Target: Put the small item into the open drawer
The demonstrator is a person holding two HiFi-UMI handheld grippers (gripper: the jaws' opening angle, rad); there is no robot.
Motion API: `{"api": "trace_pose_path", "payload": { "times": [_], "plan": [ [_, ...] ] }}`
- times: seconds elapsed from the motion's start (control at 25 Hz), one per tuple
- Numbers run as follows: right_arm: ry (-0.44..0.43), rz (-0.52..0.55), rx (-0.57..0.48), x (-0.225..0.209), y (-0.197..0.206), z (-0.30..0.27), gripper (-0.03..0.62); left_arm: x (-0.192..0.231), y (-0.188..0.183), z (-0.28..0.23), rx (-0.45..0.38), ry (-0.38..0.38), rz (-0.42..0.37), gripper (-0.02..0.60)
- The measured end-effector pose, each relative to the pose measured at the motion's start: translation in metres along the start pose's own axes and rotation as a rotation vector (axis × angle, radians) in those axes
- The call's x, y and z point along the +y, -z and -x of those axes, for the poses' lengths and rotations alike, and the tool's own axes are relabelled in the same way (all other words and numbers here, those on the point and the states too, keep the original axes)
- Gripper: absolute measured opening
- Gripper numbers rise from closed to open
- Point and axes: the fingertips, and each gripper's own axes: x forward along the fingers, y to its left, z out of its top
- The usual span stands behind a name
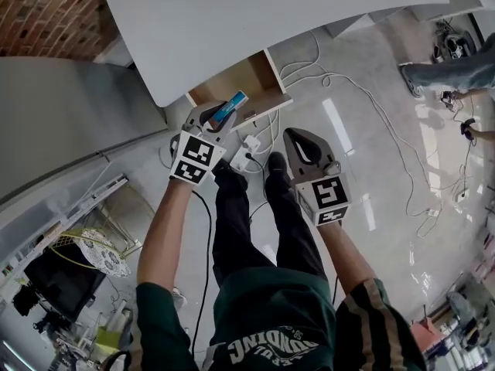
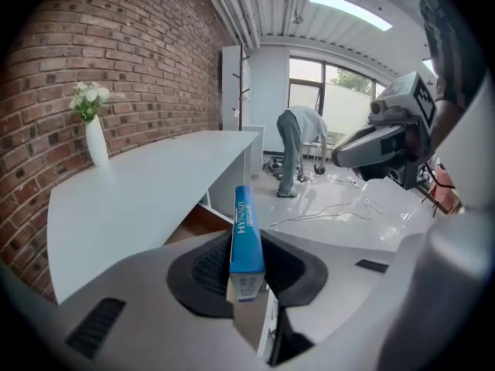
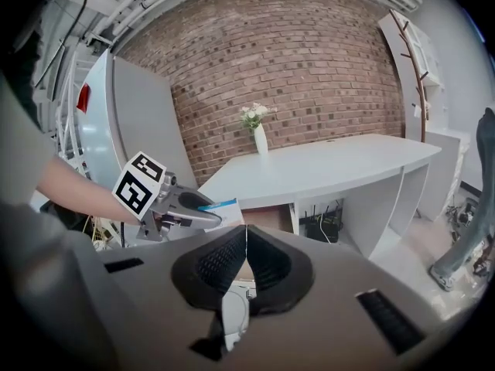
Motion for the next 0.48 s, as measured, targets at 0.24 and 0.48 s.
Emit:
{"api": "trace_pose_path", "payload": {
  "times": [0.24,0.48],
  "plan": [
    [0.01,-0.013,0.023,-0.002,0.023,-0.009,0.025,0.006,0.026,-0.031,0.027,0.018,-0.007,0.089],
    [0.029,-0.06,0.034,-0.004,0.041,-0.016,0.025,0.013,0.048,-0.058,0.056,0.038,0.0,0.089]
  ]
}}
